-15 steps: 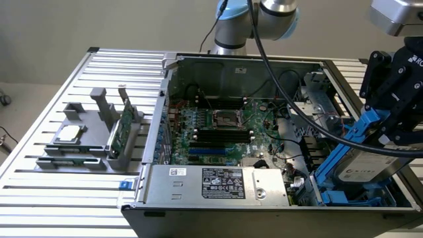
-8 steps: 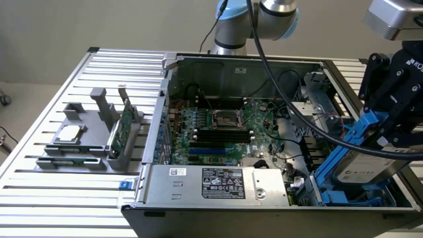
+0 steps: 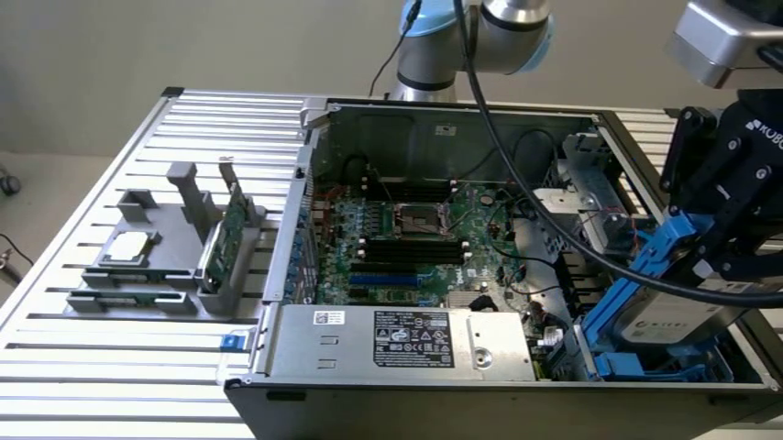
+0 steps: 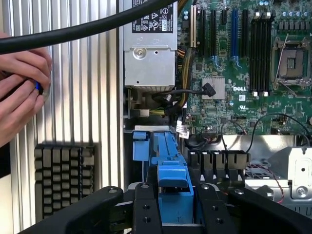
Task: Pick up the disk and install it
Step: 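Insert the disk into the insertion slot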
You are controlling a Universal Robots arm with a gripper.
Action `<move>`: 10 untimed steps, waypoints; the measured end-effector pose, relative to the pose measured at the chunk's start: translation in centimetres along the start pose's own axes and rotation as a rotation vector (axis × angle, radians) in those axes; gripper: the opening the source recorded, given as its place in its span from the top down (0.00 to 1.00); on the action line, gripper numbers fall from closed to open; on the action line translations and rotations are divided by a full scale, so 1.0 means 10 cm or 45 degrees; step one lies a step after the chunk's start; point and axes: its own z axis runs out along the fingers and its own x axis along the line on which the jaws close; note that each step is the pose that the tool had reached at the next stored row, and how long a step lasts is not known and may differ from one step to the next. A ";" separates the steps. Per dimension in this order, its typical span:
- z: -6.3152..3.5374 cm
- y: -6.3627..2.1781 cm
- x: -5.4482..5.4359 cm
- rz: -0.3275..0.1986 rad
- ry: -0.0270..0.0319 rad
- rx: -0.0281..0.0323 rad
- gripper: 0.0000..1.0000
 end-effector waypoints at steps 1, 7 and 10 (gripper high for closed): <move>0.008 0.004 0.00 0.000 -0.0001 0.0000 0.67; 0.052 0.012 0.01 0.000 -0.0002 -0.0001 0.67; 0.072 0.011 0.01 0.000 -0.0001 -0.0001 0.67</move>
